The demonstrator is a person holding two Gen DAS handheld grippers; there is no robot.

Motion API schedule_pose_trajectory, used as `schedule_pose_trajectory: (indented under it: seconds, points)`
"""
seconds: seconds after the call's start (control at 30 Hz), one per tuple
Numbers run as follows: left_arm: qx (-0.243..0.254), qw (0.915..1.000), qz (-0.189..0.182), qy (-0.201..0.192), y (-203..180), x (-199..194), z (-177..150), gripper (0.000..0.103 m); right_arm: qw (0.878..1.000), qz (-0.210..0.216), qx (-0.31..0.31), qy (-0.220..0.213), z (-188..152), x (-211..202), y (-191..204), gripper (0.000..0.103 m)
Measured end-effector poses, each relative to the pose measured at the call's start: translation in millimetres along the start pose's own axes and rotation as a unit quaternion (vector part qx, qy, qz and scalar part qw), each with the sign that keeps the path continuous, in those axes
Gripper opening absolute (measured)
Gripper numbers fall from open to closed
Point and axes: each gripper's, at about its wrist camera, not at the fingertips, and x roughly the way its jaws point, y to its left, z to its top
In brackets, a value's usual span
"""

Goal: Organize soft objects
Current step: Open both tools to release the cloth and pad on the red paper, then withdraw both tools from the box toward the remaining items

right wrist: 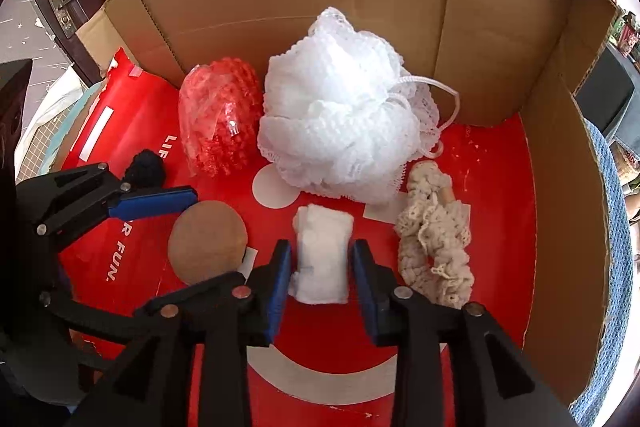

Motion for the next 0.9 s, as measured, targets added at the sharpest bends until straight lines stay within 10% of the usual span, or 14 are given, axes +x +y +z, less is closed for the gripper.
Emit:
schedule_pose_trajectory:
  seconds: [0.47,0.9]
  points:
    - [-0.005,0.9996,0.005,-0.028,4,-22,-13,0.066,1.0,-0.009,0.0,-0.024,-9,-27,6,0.046]
    - [-0.034,0.9922,0.006,-0.12,3,-97,-45,0.08,0.992,-0.025,-0.008,-0.121,-32,-121,25,0.082]
